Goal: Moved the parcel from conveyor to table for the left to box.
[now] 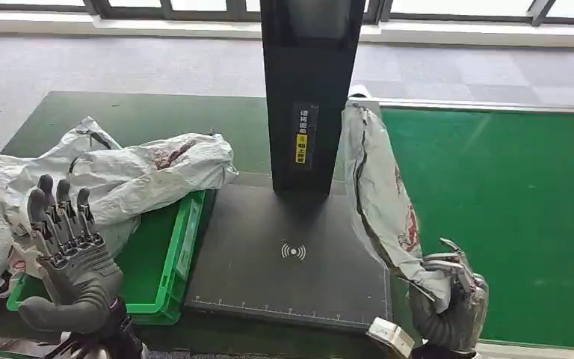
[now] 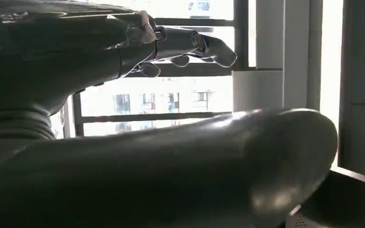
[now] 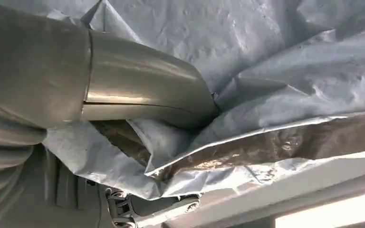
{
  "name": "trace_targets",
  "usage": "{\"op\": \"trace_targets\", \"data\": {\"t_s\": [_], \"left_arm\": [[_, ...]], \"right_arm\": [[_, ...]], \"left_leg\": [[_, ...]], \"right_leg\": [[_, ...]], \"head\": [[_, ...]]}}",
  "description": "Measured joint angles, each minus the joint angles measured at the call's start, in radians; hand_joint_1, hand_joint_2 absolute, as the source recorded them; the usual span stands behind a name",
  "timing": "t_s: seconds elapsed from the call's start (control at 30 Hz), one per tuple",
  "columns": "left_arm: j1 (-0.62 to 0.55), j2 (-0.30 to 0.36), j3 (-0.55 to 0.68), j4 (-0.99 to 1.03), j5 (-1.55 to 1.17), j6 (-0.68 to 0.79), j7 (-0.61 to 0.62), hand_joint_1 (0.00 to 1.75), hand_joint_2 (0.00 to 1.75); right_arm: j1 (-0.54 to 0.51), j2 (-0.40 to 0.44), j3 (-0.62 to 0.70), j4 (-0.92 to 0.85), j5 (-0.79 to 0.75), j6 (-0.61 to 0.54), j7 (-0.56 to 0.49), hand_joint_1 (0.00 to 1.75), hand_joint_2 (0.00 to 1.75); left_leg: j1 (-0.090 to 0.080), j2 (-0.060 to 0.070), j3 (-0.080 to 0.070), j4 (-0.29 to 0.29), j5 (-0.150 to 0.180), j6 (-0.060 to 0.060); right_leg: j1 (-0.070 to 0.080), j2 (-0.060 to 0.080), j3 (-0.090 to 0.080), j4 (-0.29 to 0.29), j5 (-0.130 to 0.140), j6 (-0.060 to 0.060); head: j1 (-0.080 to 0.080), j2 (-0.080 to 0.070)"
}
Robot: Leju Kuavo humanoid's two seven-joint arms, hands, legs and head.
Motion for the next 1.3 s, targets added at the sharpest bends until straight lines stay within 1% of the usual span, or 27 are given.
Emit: {"op": "trace_targets", "data": {"t_s": [0.07,0.2,0.47,0.63,0.77,0.8,0.83,0.97,1.07,1.17,1.3], "left_arm": [[-0.001,0.0,0.001,0.004,0.005,-0.007,0.0,0.0,0.0],[-0.01,0.0,0.003,0.017,0.012,-0.023,0.0,0.0,0.0],[-0.011,0.0,0.005,0.034,0.015,-0.03,0.0,0.0,0.0],[-0.035,-0.001,0.007,0.061,0.015,-0.044,0.0,0.0,0.0],[-0.051,-0.001,0.006,0.097,0.011,-0.042,0.0,0.0,0.0],[-0.054,-0.001,0.004,0.106,0.012,-0.041,0.0,0.0,0.0],[-0.058,-0.001,0.001,0.117,0.016,-0.041,0.0,0.0,0.0],[-0.074,0.0,-0.009,0.153,0.017,-0.028,0.0,0.0,0.0],[-0.084,0.002,-0.021,0.173,0.019,-0.008,0.0,0.0,0.0],[-0.085,0.004,-0.032,0.184,0.025,0.002,0.0,0.0,0.0],[-0.085,0.006,-0.043,0.195,0.027,0.003,0.0,0.0,0.0]], "right_arm": [[-0.003,-0.003,0.011,0.007,0.016,0.046,0.038,1.75,1.75],[-0.033,-0.014,0.011,0.087,0.053,0.158,0.123,1.75,1.75],[-0.051,-0.027,0.011,0.153,0.061,0.175,0.131,1.75,1.75],[-0.043,-0.032,0.011,0.175,0.057,0.218,0.164,1.75,1.75],[-0.035,-0.038,-0.005,0.187,0.047,0.27,0.153,1.75,1.75],[-0.037,-0.041,-0.014,0.196,0.042,0.273,0.143,0.24,1.75],[-0.038,-0.042,-0.029,0.209,0.035,0.271,0.127,0.0,1.75],[-0.021,-0.049,-0.075,0.237,-0.022,0.235,0.042,0.0,1.75],[0.0,-0.05,-0.084,0.238,-0.077,0.222,-0.021,0.0,1.75],[0.01,-0.05,-0.085,0.238,-0.143,0.248,-0.057,0.0,1.75],[0.01,-0.05,-0.085,0.238,-0.177,0.267,-0.076,0.0,1.75]], "left_leg": [[0.0,0.0,0.0,0.0,0.0,0.0],[0.0,0.0,0.0,0.0,0.0,0.0],[0.0,0.0,0.0,0.0,0.0,0.0],[0.0,0.0,0.0,0.0,0.0,0.0],[0.0,0.001,0.0,0.0,0.0,0.0],[0.0,0.001,0.0,0.0,0.0,0.0],[0.0,0.001,0.0,0.0,0.0,0.0],[0.0,0.0,0.0,0.0,0.0,0.0],[0.0,0.0,0.0,0.0,0.0,0.0],[0.0,0.001,0.0,0.0,0.0,0.0],[0.0,0.001,0.0,0.0,0.0,0.0]], "right_leg": [[0.0,0.0,0.0,0.0,0.0,0.0],[0.0,0.0,0.0,0.0,0.0,0.0],[0.0,0.0,0.0,0.0,0.0,0.0],[0.0,0.0,-0.001,0.0,0.0,0.0],[0.0,0.001,-0.001,0.0,0.0,0.0],[0.0,0.001,-0.001,0.0,0.0,0.0],[0.0,0.001,-0.002,0.0,0.0,0.0],[0.0,0.001,-0.001,0.0,0.0,0.0],[0.0,0.001,-0.002,0.0,0.0,0.0],[0.0,0.002,-0.002,0.0,0.0,0.0],[0.0,0.002,-0.002,0.0,0.0,0.0]], "head": [[0.0,0.0],[0.0,0.0],[0.0,0.0],[0.0,0.0],[0.0,0.0],[0.0,0.0],[0.0,0.0],[0.0,0.0],[0.0,0.0],[0.0,0.0],[0.0,0.0]]}}
